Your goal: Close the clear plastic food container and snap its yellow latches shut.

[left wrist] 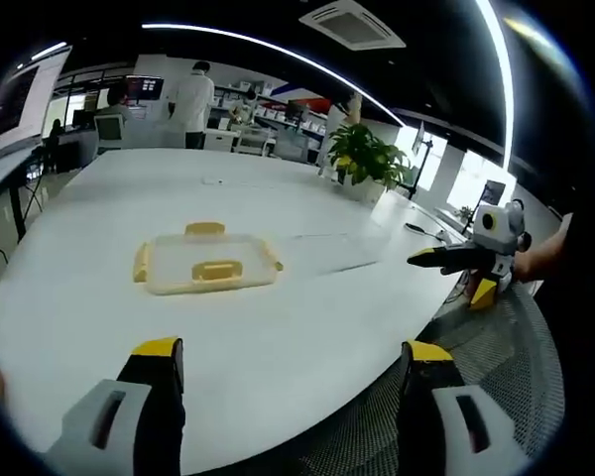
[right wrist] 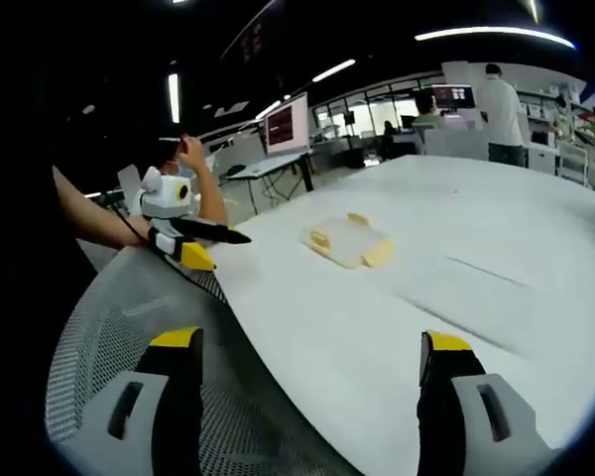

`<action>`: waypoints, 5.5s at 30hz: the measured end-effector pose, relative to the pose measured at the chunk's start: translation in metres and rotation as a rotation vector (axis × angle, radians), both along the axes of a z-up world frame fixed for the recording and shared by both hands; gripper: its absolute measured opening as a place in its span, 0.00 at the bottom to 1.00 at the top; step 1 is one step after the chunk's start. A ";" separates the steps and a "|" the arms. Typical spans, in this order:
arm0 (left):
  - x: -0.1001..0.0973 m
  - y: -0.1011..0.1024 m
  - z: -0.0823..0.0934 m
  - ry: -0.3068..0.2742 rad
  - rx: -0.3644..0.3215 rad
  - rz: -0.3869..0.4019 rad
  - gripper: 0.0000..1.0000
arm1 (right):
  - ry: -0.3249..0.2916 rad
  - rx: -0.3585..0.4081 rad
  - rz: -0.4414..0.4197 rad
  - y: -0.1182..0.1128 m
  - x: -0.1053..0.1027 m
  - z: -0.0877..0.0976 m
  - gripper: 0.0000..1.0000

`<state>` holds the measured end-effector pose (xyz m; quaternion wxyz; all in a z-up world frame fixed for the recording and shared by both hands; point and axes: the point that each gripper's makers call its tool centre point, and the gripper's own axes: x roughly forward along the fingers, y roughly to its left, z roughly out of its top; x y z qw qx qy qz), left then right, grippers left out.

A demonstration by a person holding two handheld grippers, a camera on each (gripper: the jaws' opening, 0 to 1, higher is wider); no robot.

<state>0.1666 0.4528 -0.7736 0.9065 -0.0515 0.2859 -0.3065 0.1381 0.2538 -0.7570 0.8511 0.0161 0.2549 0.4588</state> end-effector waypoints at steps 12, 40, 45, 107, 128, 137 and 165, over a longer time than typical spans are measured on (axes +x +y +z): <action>0.001 0.002 0.000 -0.015 0.033 0.007 0.90 | -0.053 0.007 -0.011 -0.002 0.004 0.008 0.88; 0.007 -0.007 0.020 -0.086 -0.019 -0.034 0.87 | -0.156 -0.038 0.083 0.023 0.010 0.038 0.76; 0.004 -0.012 0.027 -0.068 -0.055 -0.059 0.85 | -0.164 -0.051 0.065 0.030 0.016 0.047 0.75; 0.128 0.056 -0.024 -0.079 0.255 -0.516 0.75 | -0.157 -0.228 0.088 0.101 0.145 -0.009 0.70; 0.153 0.071 -0.046 -0.053 0.418 -0.711 0.70 | -0.096 -0.342 0.229 0.101 0.158 -0.035 0.61; 0.168 0.081 -0.058 -0.034 0.494 -0.777 0.68 | -0.070 -0.427 0.318 0.101 0.169 -0.047 0.57; 0.189 0.067 -0.070 -0.067 0.627 -1.014 0.54 | 0.001 -0.699 0.539 0.104 0.188 -0.084 0.47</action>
